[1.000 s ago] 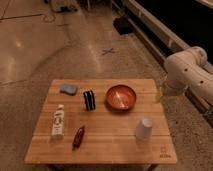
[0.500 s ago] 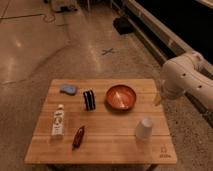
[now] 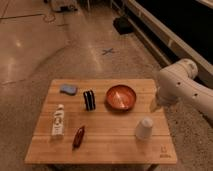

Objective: Place the ceramic cup over the eraser

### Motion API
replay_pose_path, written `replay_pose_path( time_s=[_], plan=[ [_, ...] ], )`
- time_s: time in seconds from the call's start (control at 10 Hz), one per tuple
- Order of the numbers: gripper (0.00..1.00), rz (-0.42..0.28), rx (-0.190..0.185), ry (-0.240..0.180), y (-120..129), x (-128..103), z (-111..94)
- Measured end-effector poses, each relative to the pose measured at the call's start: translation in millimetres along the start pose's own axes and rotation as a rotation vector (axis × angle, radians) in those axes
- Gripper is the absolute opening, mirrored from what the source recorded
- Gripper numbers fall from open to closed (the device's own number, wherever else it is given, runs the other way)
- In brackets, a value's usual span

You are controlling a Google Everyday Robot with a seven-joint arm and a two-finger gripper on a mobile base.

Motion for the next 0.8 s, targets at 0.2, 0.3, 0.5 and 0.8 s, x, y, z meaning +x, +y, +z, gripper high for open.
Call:
replay_pose_path(
  time_s=[0.2,0.3,0.5,0.8],
  plan=[
    [0.63,-0.029,0.001,-0.003,-17,-5,9],
    [0.63,-0.051,0.001,-0.001,-29,-4,17],
    [0.63,-0.077,-0.005,-0.002,-31,-9,21],
    [0.63,-0.127,-0.004,0.001,-55,-11,34]
  ],
)
